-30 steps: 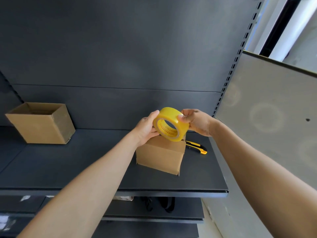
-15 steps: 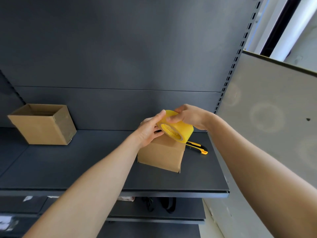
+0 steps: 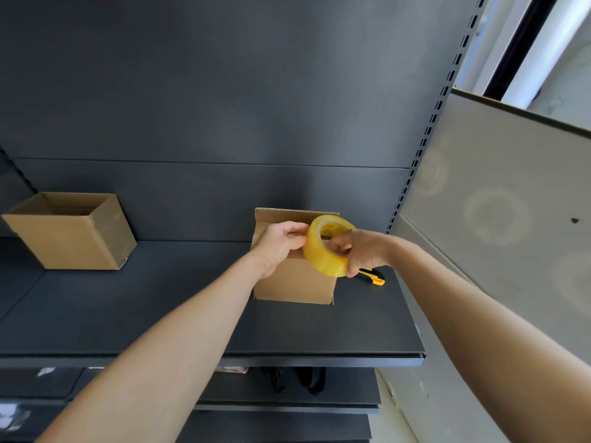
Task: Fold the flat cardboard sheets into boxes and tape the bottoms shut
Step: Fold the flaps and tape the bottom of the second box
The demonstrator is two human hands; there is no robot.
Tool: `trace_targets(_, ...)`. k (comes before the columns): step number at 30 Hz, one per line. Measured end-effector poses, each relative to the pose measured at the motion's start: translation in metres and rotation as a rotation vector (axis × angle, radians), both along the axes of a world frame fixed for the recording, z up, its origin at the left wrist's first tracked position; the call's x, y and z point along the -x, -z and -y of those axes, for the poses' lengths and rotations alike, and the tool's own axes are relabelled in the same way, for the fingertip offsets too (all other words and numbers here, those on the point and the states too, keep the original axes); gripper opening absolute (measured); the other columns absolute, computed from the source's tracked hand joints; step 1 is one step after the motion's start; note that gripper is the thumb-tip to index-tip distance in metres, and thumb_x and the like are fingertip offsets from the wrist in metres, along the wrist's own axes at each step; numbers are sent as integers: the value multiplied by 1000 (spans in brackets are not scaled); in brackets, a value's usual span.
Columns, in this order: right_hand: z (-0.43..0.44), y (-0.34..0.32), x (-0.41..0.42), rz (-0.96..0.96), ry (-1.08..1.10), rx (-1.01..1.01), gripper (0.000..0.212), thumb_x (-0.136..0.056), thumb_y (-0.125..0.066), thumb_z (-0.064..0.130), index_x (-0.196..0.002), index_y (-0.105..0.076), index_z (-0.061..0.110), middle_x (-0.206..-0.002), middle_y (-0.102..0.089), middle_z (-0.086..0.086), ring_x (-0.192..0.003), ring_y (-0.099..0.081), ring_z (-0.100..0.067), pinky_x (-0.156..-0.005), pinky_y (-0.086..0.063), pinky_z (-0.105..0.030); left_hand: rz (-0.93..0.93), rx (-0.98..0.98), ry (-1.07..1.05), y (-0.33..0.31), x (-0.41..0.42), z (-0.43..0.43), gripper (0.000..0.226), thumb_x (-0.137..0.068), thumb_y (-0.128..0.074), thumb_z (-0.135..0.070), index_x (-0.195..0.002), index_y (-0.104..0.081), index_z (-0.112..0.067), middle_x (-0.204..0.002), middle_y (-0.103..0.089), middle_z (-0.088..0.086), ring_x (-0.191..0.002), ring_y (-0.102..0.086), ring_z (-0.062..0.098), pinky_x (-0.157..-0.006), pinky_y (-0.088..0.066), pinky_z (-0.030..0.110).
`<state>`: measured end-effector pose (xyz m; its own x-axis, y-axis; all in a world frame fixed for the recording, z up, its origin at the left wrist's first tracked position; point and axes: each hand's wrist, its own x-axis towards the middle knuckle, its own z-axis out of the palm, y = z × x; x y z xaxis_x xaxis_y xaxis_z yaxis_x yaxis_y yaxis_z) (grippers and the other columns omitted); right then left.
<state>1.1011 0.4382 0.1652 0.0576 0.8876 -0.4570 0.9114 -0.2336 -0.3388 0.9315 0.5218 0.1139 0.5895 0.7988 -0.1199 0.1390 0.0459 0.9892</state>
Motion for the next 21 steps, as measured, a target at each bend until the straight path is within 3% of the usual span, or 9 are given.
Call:
trace_targets(3,-2,11,7,-41,26,-7,35,-77,-72,29,-110,-58,27,-110,-61,5,-103,-57,-21,-97,-42,-39,-55,-38,20,-1,-7,1,38,-94,-52,-1,-131,-53,-6,-121,-62,7,-106,-59,14,-72,-52,14)
trace_targets(5,-4,18,14,29,43,-53,35,-79,-66,47,-105,-62,25,-109,-63,5,-108,-53,-18,-112,-19,-49,-100,-68,52,-2,-11,2,39,-94,-52,-4,-133,-52,-9,-125,-59,6,-113,-56,16,-86,-49,19)
trace_targets(7,-4,23,19,71,67,-99,39,-82,-62,52,-102,-64,20,-108,-65,2,-111,-51,-18,-114,-2,-53,-125,-102,56,-2,-15,4,32,-94,-53,-6,-126,-57,-11,-122,-61,5,-112,-57,16,-93,-46,24)
trace_targets(13,5,30,18,5,143,-183,13,-82,-60,36,-83,-58,23,-87,-56,4,-100,-53,-20,-112,-15,-45,-158,-260,-17,3,-19,5,21,-90,-60,-5,-109,-65,-12,-116,-59,3,-100,-56,11,-73,-47,9)
trace_targets(15,7,32,17,13,144,-215,16,-82,-60,37,-76,-53,24,-83,-53,5,-95,-50,-20,-101,-23,-38,-177,-297,-28,4,-20,6,18,-90,-61,-6,-107,-65,-12,-113,-60,4,-100,-57,13,-75,-47,11)
trace_targets(17,8,35,14,36,148,-235,20,-82,-59,39,-84,-55,19,-85,-51,4,-95,-50,-22,-91,-23,-35,-194,-322,-42,5,-22,6,15,-90,-62,-9,-104,-66,-13,-109,-62,2,-100,-58,15,-79,-48,18)
trace_targets(19,8,37,11,26,169,-217,24,-82,-58,39,-89,-56,15,-85,-47,4,-91,-50,-21,-94,-23,-37,-194,-336,-59,4,-24,6,11,-90,-62,-10,-99,-66,-14,-103,-63,0,-97,-58,15,-81,-49,22)
trace_targets(21,9,36,7,-6,195,-213,19,-81,-59,35,-79,-51,18,-78,-44,4,-75,-44,-14,-101,-22,-42,-181,-341,-77,1,-27,7,7,-89,-63,-11,-94,-66,-15,-99,-63,0,-95,-59,15,-83,-51,26)
